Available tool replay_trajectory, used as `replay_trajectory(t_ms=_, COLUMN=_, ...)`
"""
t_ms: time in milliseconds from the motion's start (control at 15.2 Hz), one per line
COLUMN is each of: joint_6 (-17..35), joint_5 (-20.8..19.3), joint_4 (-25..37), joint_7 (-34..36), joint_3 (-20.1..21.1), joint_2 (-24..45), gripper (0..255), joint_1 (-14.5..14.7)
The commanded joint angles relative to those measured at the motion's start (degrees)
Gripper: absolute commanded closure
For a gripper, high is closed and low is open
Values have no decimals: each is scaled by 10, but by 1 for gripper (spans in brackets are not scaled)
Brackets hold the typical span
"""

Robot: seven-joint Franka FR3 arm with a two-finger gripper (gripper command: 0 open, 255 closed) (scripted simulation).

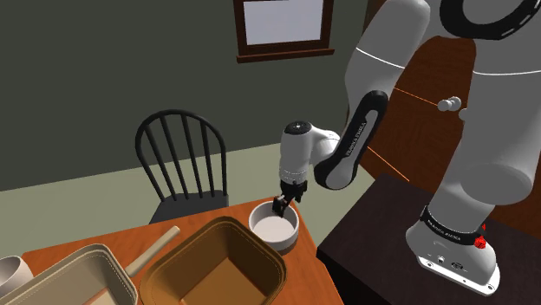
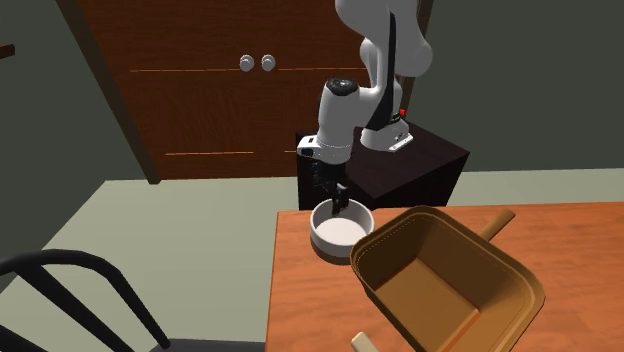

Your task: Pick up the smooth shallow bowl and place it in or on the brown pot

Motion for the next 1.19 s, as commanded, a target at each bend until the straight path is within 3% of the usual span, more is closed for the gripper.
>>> replay_trajectory(t_ms=0, joint_6=16, joint_5=-31, joint_4=9, joint_7=24, joint_3=-21, joint_2=25, gripper=0, joint_1=15)
replay_trajectory(t_ms=528, joint_6=16, joint_5=-30, joint_4=8, joint_7=23, joint_3=-22, joint_2=25, gripper=0, joint_1=16)
replay_trajectory(t_ms=594, joint_6=16, joint_5=-30, joint_4=8, joint_7=23, joint_3=-22, joint_2=25, gripper=255, joint_1=16)
replay_trajectory(t_ms=1122, joint_6=16, joint_5=-30, joint_4=9, joint_7=24, joint_3=-22, joint_2=25, gripper=255, joint_1=17)
